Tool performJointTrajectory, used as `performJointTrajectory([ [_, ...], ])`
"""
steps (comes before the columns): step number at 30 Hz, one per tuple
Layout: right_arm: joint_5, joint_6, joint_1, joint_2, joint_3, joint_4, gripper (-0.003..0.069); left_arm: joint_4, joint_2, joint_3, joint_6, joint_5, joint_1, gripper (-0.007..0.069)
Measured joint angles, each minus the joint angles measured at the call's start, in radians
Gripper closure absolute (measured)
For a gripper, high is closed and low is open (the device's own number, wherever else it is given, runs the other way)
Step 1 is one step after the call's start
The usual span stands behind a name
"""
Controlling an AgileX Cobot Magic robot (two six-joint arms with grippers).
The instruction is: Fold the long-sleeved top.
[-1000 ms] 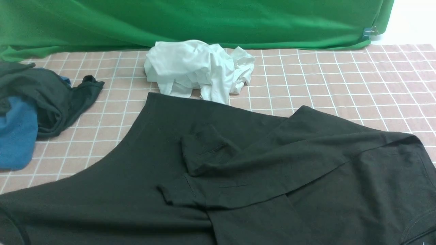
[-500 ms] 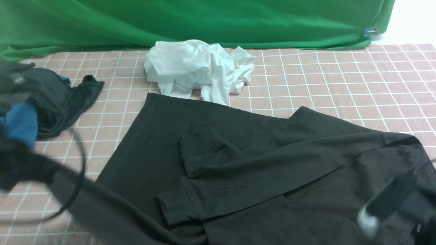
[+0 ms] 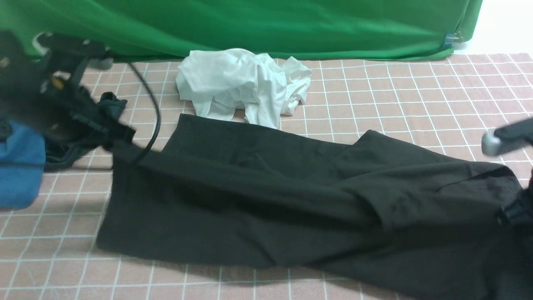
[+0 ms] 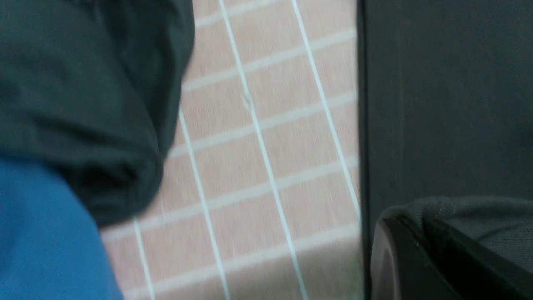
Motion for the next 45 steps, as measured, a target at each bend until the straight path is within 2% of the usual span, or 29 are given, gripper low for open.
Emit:
performJointTrajectory([
  [11,-0.091,-0.045,-0.099,0.196,-0.152,0.032,0.0572,-0.031,0.257,-0.28,0.007,-0.013,-0.007,0.0589],
  [18,-0.165,-0.05,-0.108,0.276,-0.185,0.037,0.0564,-0.034,0.365,-0.329,0.02,-0.078,-0.009,0.0589],
  [21,-0.179,-0.046,-0.109,0.281,-0.185,0.031,0.0449,-0.037,0.401,-0.329,0.036,-0.126,-0.009,0.0566],
  [23,-0.172,-0.022,-0.111,0.281,-0.194,0.017,0.0295,-0.043,0.411,-0.329,0.054,-0.156,-0.009,0.0523],
  [25,-0.146,-0.003,-0.113,0.281,-0.211,0.006,0.0174,-0.047,0.413,-0.329,0.057,-0.176,-0.007,0.0467],
  [27,-0.11,0.016,-0.114,0.275,-0.236,0.003,0.01,-0.05,0.413,-0.331,0.061,-0.202,-0.006,0.0389],
  [28,-0.092,0.026,-0.111,0.269,-0.246,0.003,0.0094,-0.05,0.413,-0.33,0.061,-0.215,-0.006,0.0354],
  [30,-0.054,0.047,-0.097,0.241,-0.261,0.006,0.0117,-0.05,0.413,-0.331,0.061,-0.227,-0.004,0.0266],
  [31,-0.051,0.049,-0.095,0.236,-0.262,0.007,0.0117,-0.05,0.413,-0.331,0.061,-0.227,-0.004,0.0257],
  [32,-0.043,0.049,-0.073,0.197,-0.264,0.029,0.0168,-0.055,0.412,-0.331,0.061,-0.227,-0.004,0.0198],
  [34,-0.06,0.032,-0.027,0.149,-0.263,0.074,0.0247,-0.078,0.404,-0.331,0.062,-0.215,-0.004,0.0132],
  [37,-0.131,-0.06,0.08,0.099,-0.245,0.222,0.0426,-0.137,0.367,-0.331,0.1,-0.187,-0.004,0.0082],
  [39,-0.151,-0.134,0.165,0.112,-0.238,0.341,0.056,-0.195,0.33,-0.331,0.137,-0.157,-0.004,0.012],
  [40,-0.151,-0.134,0.165,0.112,-0.238,0.341,0.056,-0.195,0.326,-0.331,0.139,-0.154,-0.004,0.012],
  [41,-0.162,-0.165,0.203,0.136,-0.236,0.386,0.0597,-0.223,0.304,-0.331,0.155,-0.133,-0.005,0.0166],
  [42,-0.191,-0.194,0.254,0.184,-0.235,0.417,0.0617,-0.249,0.274,-0.331,0.164,-0.102,-0.008,0.0276],
  [45,-0.258,-0.216,0.3,0.276,-0.236,0.437,0.0626,-0.268,0.216,-0.331,0.21,-0.052,-0.03,0.0506],
])
